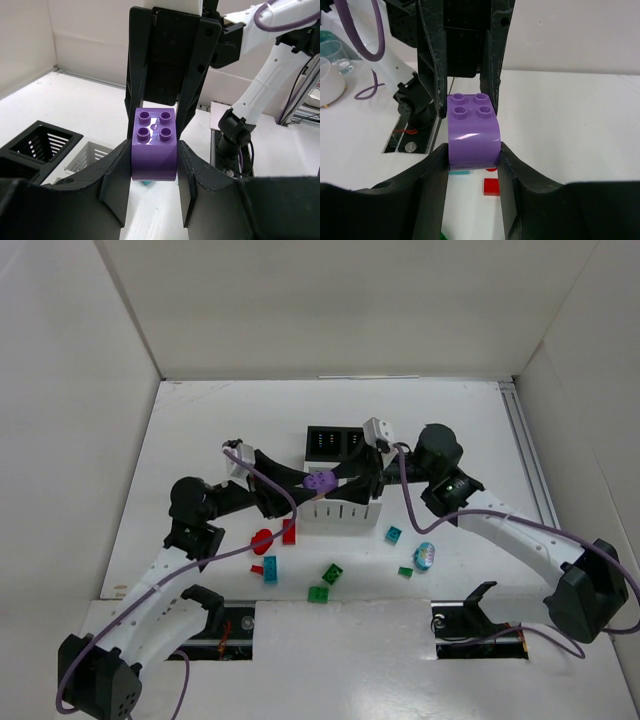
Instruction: Sort the legos into containers by color
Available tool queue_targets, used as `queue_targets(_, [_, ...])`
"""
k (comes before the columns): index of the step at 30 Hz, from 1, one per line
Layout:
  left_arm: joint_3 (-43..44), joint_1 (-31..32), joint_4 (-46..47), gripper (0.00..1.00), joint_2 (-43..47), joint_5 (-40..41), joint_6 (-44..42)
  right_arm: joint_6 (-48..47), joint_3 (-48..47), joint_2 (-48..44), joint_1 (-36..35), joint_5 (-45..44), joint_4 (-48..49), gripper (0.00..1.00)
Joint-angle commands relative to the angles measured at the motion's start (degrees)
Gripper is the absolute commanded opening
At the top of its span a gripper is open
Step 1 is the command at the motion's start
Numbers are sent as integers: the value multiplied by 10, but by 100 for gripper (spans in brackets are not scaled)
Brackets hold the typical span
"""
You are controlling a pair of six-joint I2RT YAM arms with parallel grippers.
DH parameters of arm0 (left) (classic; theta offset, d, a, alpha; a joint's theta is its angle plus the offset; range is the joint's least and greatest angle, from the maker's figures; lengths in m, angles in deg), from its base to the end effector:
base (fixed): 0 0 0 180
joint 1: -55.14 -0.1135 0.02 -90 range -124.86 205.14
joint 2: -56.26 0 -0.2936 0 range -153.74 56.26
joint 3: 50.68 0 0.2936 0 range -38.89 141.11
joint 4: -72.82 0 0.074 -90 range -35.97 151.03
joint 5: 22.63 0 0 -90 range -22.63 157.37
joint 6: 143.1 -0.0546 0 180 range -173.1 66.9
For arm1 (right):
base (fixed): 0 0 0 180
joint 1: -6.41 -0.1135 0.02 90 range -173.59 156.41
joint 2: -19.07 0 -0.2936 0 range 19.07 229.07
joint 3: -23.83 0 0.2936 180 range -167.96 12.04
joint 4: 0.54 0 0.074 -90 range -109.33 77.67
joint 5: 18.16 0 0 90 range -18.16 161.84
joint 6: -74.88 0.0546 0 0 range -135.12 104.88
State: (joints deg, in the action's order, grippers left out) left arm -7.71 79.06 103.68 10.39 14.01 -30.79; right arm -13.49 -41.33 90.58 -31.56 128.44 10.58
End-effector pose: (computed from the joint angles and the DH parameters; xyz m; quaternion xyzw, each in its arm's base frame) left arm 0.1677 -0.1223 0.3594 0.3912 0.4550 -0.5134 0.6134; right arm 0.2261 0.2343 0.3681 -0.5174 0.4576 0.5215 0.5009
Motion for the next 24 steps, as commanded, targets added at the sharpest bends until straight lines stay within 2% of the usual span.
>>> queue_targets(1, [-7,-2,36,0,17,11,-2,33,9,1,-3,11,117,29])
queue_targets(6, [-7,-2,23,0,23,56,12,38,24,12,-10,11,147,0])
queue_targets(8, [7,-2,-5,0,23,117,29,38,41,12,-10,11,141,0])
queue_targets(9, [32,-2,-48,0,23,177,41,30,58,17,-10,11,123,0])
queue_targets(10, [47,-2,-49,0,23,178,41,24,68,17,-10,11,110,0])
queue_targets(12, [73,-2,-98,0,16,240,49,24,93,17,10,0,97,0])
queue_targets(14, [99,-2,-114,0,4,269,56,24,126,12,22,0,97,0])
queue_targets(18, [125,-9,-130,0,-10,269,56,1,145,-20,48,0,62,0])
queue_targets(21, [132,-9,-163,0,-24,279,56,-92,100,-58,59,-40,-85,0])
queue_targets(24, [132,-14,-190,0,-24,298,56,-195,33,-92,59,-158,-274,1])
